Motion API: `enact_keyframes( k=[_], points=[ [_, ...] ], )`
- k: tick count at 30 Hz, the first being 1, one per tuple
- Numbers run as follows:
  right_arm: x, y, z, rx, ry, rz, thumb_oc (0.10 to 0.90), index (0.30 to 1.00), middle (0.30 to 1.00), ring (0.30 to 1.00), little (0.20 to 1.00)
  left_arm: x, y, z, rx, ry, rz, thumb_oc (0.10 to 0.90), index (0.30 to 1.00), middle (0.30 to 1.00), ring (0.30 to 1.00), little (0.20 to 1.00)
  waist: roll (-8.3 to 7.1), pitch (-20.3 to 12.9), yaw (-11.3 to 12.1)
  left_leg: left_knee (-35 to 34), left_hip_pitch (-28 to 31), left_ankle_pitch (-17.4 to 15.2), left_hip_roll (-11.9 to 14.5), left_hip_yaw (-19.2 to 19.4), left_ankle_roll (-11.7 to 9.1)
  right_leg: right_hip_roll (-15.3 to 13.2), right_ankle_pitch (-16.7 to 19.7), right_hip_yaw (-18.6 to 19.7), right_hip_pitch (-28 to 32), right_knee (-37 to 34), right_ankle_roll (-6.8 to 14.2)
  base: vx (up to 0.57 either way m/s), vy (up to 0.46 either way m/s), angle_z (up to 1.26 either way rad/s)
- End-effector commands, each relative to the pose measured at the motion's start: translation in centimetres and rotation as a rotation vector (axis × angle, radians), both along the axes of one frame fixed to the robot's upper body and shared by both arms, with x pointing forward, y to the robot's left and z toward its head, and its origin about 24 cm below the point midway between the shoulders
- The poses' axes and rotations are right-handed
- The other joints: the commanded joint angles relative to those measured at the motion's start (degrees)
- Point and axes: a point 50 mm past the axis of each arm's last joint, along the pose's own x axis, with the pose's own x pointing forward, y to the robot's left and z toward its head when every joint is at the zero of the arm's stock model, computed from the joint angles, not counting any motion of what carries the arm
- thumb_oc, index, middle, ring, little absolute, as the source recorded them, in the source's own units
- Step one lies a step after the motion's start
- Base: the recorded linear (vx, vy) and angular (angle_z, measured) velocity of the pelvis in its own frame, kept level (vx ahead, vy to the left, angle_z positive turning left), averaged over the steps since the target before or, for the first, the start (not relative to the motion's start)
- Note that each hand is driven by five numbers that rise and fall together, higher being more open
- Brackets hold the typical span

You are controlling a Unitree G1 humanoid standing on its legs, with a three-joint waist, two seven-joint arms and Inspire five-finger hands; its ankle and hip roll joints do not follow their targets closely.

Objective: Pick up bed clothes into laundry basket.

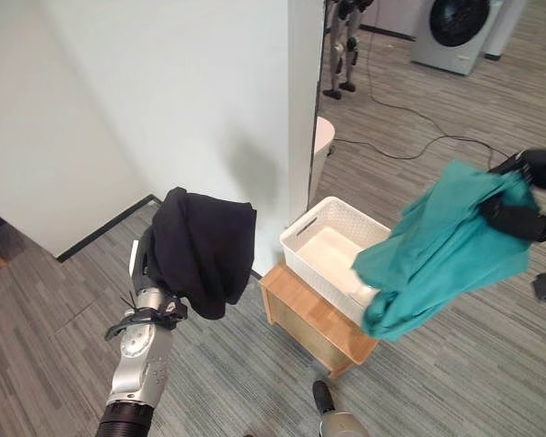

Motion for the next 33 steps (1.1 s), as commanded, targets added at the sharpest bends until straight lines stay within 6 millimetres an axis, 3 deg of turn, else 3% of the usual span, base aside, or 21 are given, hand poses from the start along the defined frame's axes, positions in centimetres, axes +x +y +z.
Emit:
enact_keyframes(
  k=[1,6,23,28,33],
  points=[
    [-1.6,1.9,8.9,-0.060,-0.408,0.144,0.400,0.300,0.300,0.300,0.300,0.4,-0.1,4.6,0.055,-0.252,-0.077,0.400,0.300,0.300,0.300,0.300,-5.55,-6.58,1.17,0.09,-1.85,-0.36,0.49,1.34,-1.53,-3.73,-10.24,-2.01,6.26,4.74,3.72,0.10,-0.038,0.22],
    [-0.6,2.1,10.7,-0.110,-0.364,0.167,0.400,0.300,0.300,0.300,0.300,0.1,-0.5,3.6,0.043,-0.211,-0.102,0.400,0.300,0.300,0.300,0.300,-6.43,-6.75,2.29,0.03,-1.84,-0.50,0.57,0.67,-1.85,-3.65,-10.43,-2.81,7.36,3.85,3.56,0.05,-0.024,0.04],
    [4.9,-1.2,10.7,-0.167,-0.129,-0.090,0.400,0.300,0.300,0.300,0.300,-0.1,-1.6,2.7,0.049,-0.162,-0.200,0.400,0.300,0.300,0.300,0.300,-6.92,-4.86,5.46,0.03,-3.92,-0.13,0.15,0.36,-2.05,-4.21,-9.21,-3.15,5.74,3.77,4.10,0.00,0.000,0.00],
    [6.5,-0.2,11.2,-0.179,-0.112,-0.085,0.400,0.300,0.300,0.300,0.300,-0.1,-1.4,3.2,0.054,-0.179,-0.201,0.400,0.300,0.300,0.300,0.300,-6.46,-4.37,6.07,0.03,-4.54,0.08,-0.08,0.01,-2.14,-4.54,-8.81,-3.40,5.61,3.11,4.14,0.00,0.001,0.01],
    [8.0,2.7,10.4,-0.198,-0.090,0.025,0.400,0.300,0.300,0.300,0.300,-0.1,-1.7,2.8,0.040,-0.167,-0.195,0.400,0.300,0.300,0.300,0.300,-6.30,-3.69,6.68,0.03,-5.39,0.35,-0.13,-0.43,-2.12,-4.64,-8.67,-3.94,5.41,2.89,4.09,0.00,0.000,0.00]
  ],
)
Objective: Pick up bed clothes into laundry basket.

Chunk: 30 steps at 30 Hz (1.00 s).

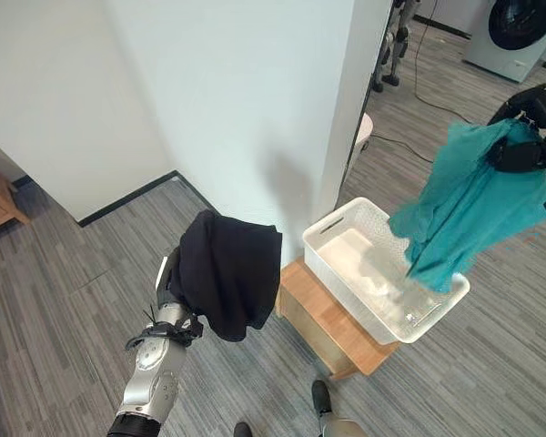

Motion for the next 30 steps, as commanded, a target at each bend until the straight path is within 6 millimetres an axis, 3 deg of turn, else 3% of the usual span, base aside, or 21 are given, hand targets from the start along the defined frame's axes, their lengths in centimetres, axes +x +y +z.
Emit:
enact_keyframes(
  k=[1,8,13,26,28,29,30],
  points=[
    [0.1,2.7,5.7,0.020,-0.260,0.111,0.400,0.300,0.300,0.300,0.300,1.1,0.3,5.2,0.061,-0.261,-0.052,0.400,0.300,0.300,0.300,0.300,-5.71,-3.93,0.24,0.01,-3.48,0.93,-0.27,-0.23,-1.51,-4.37,-9.19,-2.47,6.69,3.15,4.02,0.00,0.000,0.00],
    [1.1,5.0,2.8,-0.018,-0.167,0.183,0.400,0.300,0.300,0.300,0.300,1.1,0.1,4.8,0.059,-0.247,-0.045,0.400,0.300,0.300,0.300,0.300,-5.68,-2.75,1.10,0.01,-4.34,1.09,-0.35,-0.90,-1.29,-4.47,-9.31,-2.67,5.98,3.66,3.95,-0.02,0.005,0.04],
    [2.1,5.1,0.5,-0.039,-0.094,0.156,0.400,0.300,0.300,0.300,0.300,1.0,0.2,4.7,0.068,-0.243,-0.042,0.400,0.300,0.300,0.300,0.300,-5.50,-2.02,1.76,0.01,-4.57,1.11,-0.50,-1.16,-1.18,-4.58,-9.39,-2.77,5.68,3.87,3.90,0.00,0.003,0.01],
    [4.2,5.3,-1.5,-0.029,0.004,0.108,0.400,0.300,0.300,0.300,0.300,1.3,-0.1,5.0,0.065,-0.252,-0.054,0.400,0.300,0.300,0.300,0.300,-4.98,-0.46,2.76,0.01,-5.98,1.62,-0.53,-1.37,-1.37,-4.49,-9.18,-2.70,4.23,3.89,3.77,0.00,-0.001,0.02],
    [4.4,5.5,-2.5,-0.020,0.036,0.111,0.400,0.300,0.300,0.300,0.300,1.4,-0.2,5.1,0.063,-0.256,-0.055,0.400,0.300,0.300,0.300,0.300,-4.88,-0.19,2.84,0.01,-6.29,1.73,-0.52,-1.41,-1.37,-4.43,-9.18,-2.66,3.99,3.91,3.70,0.00,-0.004,-0.02],
    [4.7,5.9,-4.4,-0.012,0.096,0.123,0.400,0.300,0.300,0.300,0.300,1.5,-0.4,5.2,0.058,-0.259,-0.059,0.400,0.300,0.300,0.300,0.300,-4.70,0.15,2.97,0.01,-6.67,1.85,-0.48,-1.42,-1.38,-4.41,-9.15,-2.76,3.56,4.07,3.67,0.00,0.000,0.00],
    [4.7,5.9,-4.4,-0.012,0.096,0.123,0.400,0.300,0.300,0.300,0.300,1.5,-0.4,5.2,0.059,-0.259,-0.059,0.400,0.300,0.300,0.300,0.300,-4.71,0.13,2.97,0.01,-6.69,1.86,-0.48,-1.42,-1.38,-4.41,-9.16,-2.76,3.53,4.08,3.67,0.00,0.000,0.00]
  ],
)
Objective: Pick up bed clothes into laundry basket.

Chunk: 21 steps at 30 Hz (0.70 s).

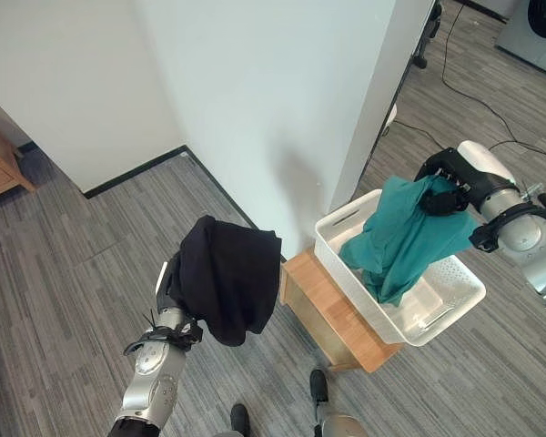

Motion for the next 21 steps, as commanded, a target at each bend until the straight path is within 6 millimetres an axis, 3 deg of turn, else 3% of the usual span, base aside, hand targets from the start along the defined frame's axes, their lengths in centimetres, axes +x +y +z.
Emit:
enact_keyframes(
  k=[1,5,6,7,9,13,16,17,21],
  points=[
    [1.5,2.2,3.9,0.010,-0.152,0.069,0.400,0.300,0.300,0.300,0.300,2.1,-0.6,5.8,0.054,-0.285,-0.068,0.400,0.300,0.300,0.300,0.300,-3.85,-2.22,1.17,-0.02,-3.93,1.54,-0.67,-0.35,-1.41,-4.34,-9.22,-1.39,5.75,4.08,3.73,0.00,0.000,0.00],
    [1.5,2.6,-2.2,0.053,0.056,0.060,0.400,0.300,0.300,0.300,0.300,2.4,-1.1,5.9,0.053,-0.294,-0.077,0.400,0.300,0.300,0.300,0.300,-3.36,-1.66,1.31,-0.02,-4.09,1.62,-0.75,-0.51,-1.44,-4.36,-9.20,-1.77,5.87,3.84,3.68,0.00,0.000,0.00],
    [1.5,2.6,-2.2,0.053,0.056,0.061,0.582,0.573,0.573,0.573,0.573,2.4,-1.0,5.9,0.053,-0.294,-0.077,0.400,0.300,0.300,0.300,0.300,-3.37,-1.66,1.30,-0.02,-4.09,1.62,-0.75,-0.52,-1.44,-4.36,-9.20,-1.78,5.88,3.83,3.68,0.00,0.000,0.00],
    [1.6,2.5,-3.5,0.062,0.098,0.040,0.800,0.900,0.900,0.900,0.900,2.6,-1.1,6.0,0.052,-0.297,-0.078,0.400,0.300,0.300,0.300,0.300,-3.24,-1.66,1.35,-0.02,-4.07,1.57,-0.80,-0.55,-1.44,-4.36,-9.19,-1.78,5.96,3.72,3.69,0.01,0.000,0.03],
    [1.5,2.4,-4.7,0.042,0.163,0.028,0.800,0.900,0.900,0.900,0.900,2.6,-1.0,6.0,0.052,-0.296,-0.077,0.400,0.300,0.300,0.300,0.300,-3.14,-1.78,1.41,-0.02,-3.96,1.46,-0.81,-0.58,-1.46,-4.45,-9.21,-1.83,6.17,3.58,3.70,0.02,0.003,0.01],
    [1.5,1.5,-2.6,0.054,0.083,0.001,0.800,0.900,0.900,0.900,0.900,2.7,-1.1,6.3,0.053,-0.308,-0.077,0.400,0.300,0.300,0.300,0.300,-3.12,-2.24,0.91,-0.02,-3.54,1.16,-0.88,-0.39,-1.54,-4.57,-9.27,-1.83,6.68,3.00,3.82,0.01,0.002,0.00],
    [1.2,0.7,0.7,0.042,-0.032,0.002,0.800,0.900,0.900,0.900,0.900,2.6,-1.1,6.0,0.048,-0.299,-0.072,0.400,0.300,0.300,0.300,0.300,-3.37,-2.72,0.37,-0.02,-3.08,0.91,-0.84,-0.02,-1.52,-4.65,-9.30,-1.64,6.98,2.90,3.88,0.00,0.000,0.00],
    [1.1,0.7,0.7,0.042,-0.032,0.001,0.800,0.900,0.900,0.900,0.900,2.6,-1.1,6.0,0.048,-0.299,-0.073,0.400,0.300,0.300,0.300,0.300,-3.35,-2.70,0.41,-0.02,-3.05,0.90,-0.84,-0.02,-1.51,-4.65,-9.30,-1.65,7.01,2.90,3.89,0.00,0.000,0.00],
    [0.0,0.1,4.3,0.013,-0.155,0.019,0.800,0.900,0.900,0.900,0.900,2.3,-1.1,5.7,0.034,-0.287,-0.069,0.400,0.300,0.300,0.300,0.300,-3.64,-3.32,-0.27,-0.02,-2.36,0.42,-0.88,0.29,-1.40,-4.64,-9.48,-1.52,7.52,2.90,3.93,0.00,0.000,0.00]
  ],
)
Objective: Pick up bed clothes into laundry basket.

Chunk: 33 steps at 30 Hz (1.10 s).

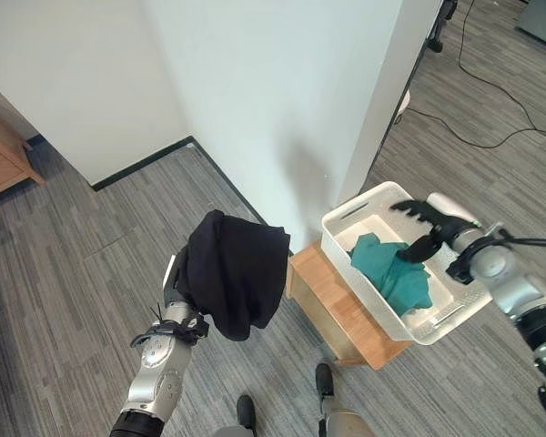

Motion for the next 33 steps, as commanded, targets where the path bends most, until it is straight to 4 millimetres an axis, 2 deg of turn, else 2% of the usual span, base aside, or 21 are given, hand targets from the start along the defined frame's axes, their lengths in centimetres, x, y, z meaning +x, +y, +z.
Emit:
enact_keyframes(
  k=[1,2,4,7,10,11,13,14,15,16,19,20,21,23,24,27,28,32,33],
  points=[
    [0.4,0.5,8.1,-0.013,-0.312,0.044,0.800,0.900,0.900,0.900,0.900,1.4,0.0,5.0,0.029,-0.262,-0.030,0.400,0.300,0.300,0.300,0.300,-5.06,-4.47,-1.01,-0.01,-2.47,0.24,-0.86,0.68,-1.32,-4.61,-9.50,-1.15,7.28,2.86,3.95,0.00,0.000,0.00],
    [-0.4,0.5,10.2,-0.030,-0.384,0.069,0.800,0.900,0.900,0.900,0.900,1.3,0.2,5.0,0.032,-0.260,-0.024,0.400,0.300,0.300,0.300,0.300,-5.16,-4.84,-1.41,-0.01,-2.24,0.04,-0.80,0.86,-1.33,-4.63,-9.47,-1.07,7.45,2.75,4.05,0.00,0.000,0.00],
    [-1.1,0.4,11.5,-0.024,-0.433,0.082,0.800,0.900,0.900,0.900,0.900,1.2,0.5,5.1,0.038,-0.264,-0.020,0.400,0.300,0.300,0.300,0.300,-5.26,-5.19,-1.58,-0.01,-1.95,-0.09,-0.79,0.98,-1.32,-4.62,-9.49,-0.98,7.65,2.64,4.05,0.00,0.000,-0.02],
    [-2.6,0.2,14.7,-0.020,-0.560,0.102,0.800,0.900,0.900,0.900,0.900,1.2,1.3,5.9,0.057,-0.294,0.005,0.400,0.300,0.300,0.300,0.300,-5.44,-5.85,-2.08,-0.01,-1.57,-0.28,-0.61,1.27,-1.42,-4.63,-9.52,-1.11,8.08,2.37,4.16,0.01,-0.003,-0.05],
    [-3.7,0.1,16.0,0.004,-0.627,0.122,0.800,0.900,0.900,0.900,0.900,1.4,2.1,6.8,0.083,-0.326,0.028,0.400,0.300,0.300,0.300,0.300,-5.57,-6.31,-2.52,-0.01,-1.23,-0.47,-0.59,1.33,-1.49,-4.64,-9.67,-1.13,8.49,2.31,4.26,0.00,-0.002,-0.02],
    [-4.6,0.2,17.0,0.016,-0.682,0.140,0.800,0.900,0.900,0.900,0.900,1.6,2.9,7.8,0.111,-0.362,0.052,0.400,0.300,0.300,0.300,0.300,-5.49,-6.61,-2.92,-0.01,-1.08,-0.54,-0.56,1.44,-1.54,-4.63,-9.77,-1.11,8.55,2.44,4.33,0.00,0.000,0.00],
    [-6.2,0.3,18.0,0.012,-0.747,0.170,0.800,0.900,0.900,0.900,0.900,1.9,4.3,11.4,0.159,-0.497,0.106,0.400,0.300,0.300,0.300,0.300,-5.17,-7.71,-4.00,-0.01,-0.45,-0.76,-0.54,1.55,-1.60,-4.55,-10.16,-0.91,8.89,2.85,4.36,0.00,-0.006,-0.02],
    [-6.6,0.5,17.9,0.016,-0.752,0.189,0.800,0.900,0.900,0.900,0.900,2.0,4.6,12.3,0.173,-0.526,0.117,0.400,0.300,0.300,0.300,0.300,-5.13,-7.90,-4.23,-0.01,-0.27,-0.80,-0.55,1.55,-1.62,-4.50,-10.29,-0.91,8.96,3.04,4.37,0.00,0.000,0.00],
    [-6.7,0.4,17.8,0.018,-0.752,0.187,0.800,0.900,0.900,0.900,0.900,2.0,4.6,12.4,0.175,-0.527,0.114,0.400,0.300,0.300,0.300,0.300,-5.25,-7.85,-4.14,-0.01,-0.26,-0.80,-0.54,1.51,-1.62,-4.50,-10.32,-0.94,8.97,3.08,4.36,0.00,0.000,0.00],
    [-7.5,0.5,17.8,0.030,-0.776,0.203,0.800,0.900,0.900,0.900,0.900,2.3,5.6,15.7,0.237,-0.639,0.148,0.400,0.300,0.300,0.300,0.300,-4.71,-8.65,-5.12,-0.01,0.25,-0.99,-0.50,1.70,-1.71,-4.45,-10.52,-0.64,9.18,3.42,4.41,-0.02,-0.016,-0.03],
    [-8.5,0.3,17.1,0.054,-0.773,0.219,0.800,0.900,0.900,0.900,0.900,2.8,6.3,20.2,0.389,-0.757,0.141,0.400,0.300,0.300,0.300,0.300,-3.60,-9.75,-6.70,-0.01,1.08,-1.16,-0.41,2.19,-1.85,-4.19,-10.68,-0.29,9.51,3.76,4.50,0.00,0.000,0.00],
    [-8.9,0.2,16.9,0.058,-0.776,0.220,0.800,0.900,0.900,0.900,0.900,2.9,6.7,21.3,0.440,-0.778,0.141,0.400,0.300,0.300,0.300,0.300,-3.34,-10.05,-7.11,-0.01,1.27,-1.16,-0.36,2.27,-1.92,-4.02,-10.69,-0.09,9.64,3.76,4.51,0.00,0.000,0.00],
    [-9.0,0.1,16.8,0.060,-0.778,0.217,0.800,0.900,0.900,0.900,0.900,3.0,6.7,21.4,0.442,-0.780,0.137,0.400,0.300,0.300,0.300,0.300,-3.53,-9.99,-6.98,-0.01,1.27,-1.18,-0.33,2.25,-1.93,-3.99,-10.69,-0.12,9.66,3.76,4.50,0.00,0.000,0.00],
    [-9.6,-0.2,16.7,0.071,-0.789,0.210,0.800,0.900,0.900,0.900,0.900,3.3,7.4,23.3,0.503,-0.804,0.131,0.400,0.300,0.300,0.300,0.300,-2.71,-10.58,-8.22,-0.01,1.73,-1.06,-0.26,2.63,-2.05,-3.71,-10.67,0.34,9.85,3.56,4.56,-0.02,-0.003,-0.01],
    [-10.3,-0.7,16.1,0.120,-0.815,0.200,0.800,0.900,0.900,0.900,0.900,4.2,7.1,24.6,0.524,-0.803,0.080,0.400,0.300,0.300,0.300,0.300,-1.90,-11.06,-9.57,-0.01,2.21,-0.98,-0.26,3.08,-2.10,-3.49,-10.63,0.90,10.07,3.63,4.67,-0.03,-0.001,-0.04],
    [-10.9,-1.6,15.3,0.161,-0.829,0.159,0.800,0.900,0.900,0.900,0.900,5.3,6.4,25.7,0.597,-0.780,0.006,0.400,0.300,0.300,0.300,0.300,-1.22,-11.25,-10.76,-0.01,2.64,-0.82,-0.30,3.56,-2.11,-3.25,-10.58,1.63,9.98,4.04,4.70,-0.04,-0.001,-0.06],
    [-11.2,-2.4,15.0,0.153,-0.819,0.120,0.800,0.900,0.900,0.900,0.900,5.5,5.5,26.6,0.654,-0.789,-0.059,0.400,0.300,0.300,0.300,0.300,-0.41,-11.31,-12.06,-0.01,2.78,-0.71,-0.41,3.91,-2.12,-3.17,-10.46,2.03,9.78,4.35,4.77,-0.04,-0.008,-0.17],
    [-12.6,-4.5,14.2,0.151,-0.830,0.019,0.800,0.900,0.900,0.900,0.900,5.2,4.0,29.1,0.756,-0.858,-0.130,0.400,0.300,0.300,0.300,0.300,0.48,-11.58,-13.57,-0.01,3.02,-0.59,-0.46,4.50,-2.25,-3.03,-10.31,2.64,9.44,4.68,4.92,-0.01,0.000,-0.17],
    [-13.5,-5.5,13.9,0.176,-0.857,-0.027,0.800,0.900,0.900,0.900,0.900,4.8,3.3,30.7,0.783,-0.915,-0.142,0.400,0.300,0.300,0.300,0.300,0.88,-11.75,-14.39,-0.01,3.07,-0.60,-0.48,4.73,-2.36,-2.93,-10.28,2.80,9.46,4.61,4.97,0.01,-0.001,-0.32]
  ],
)
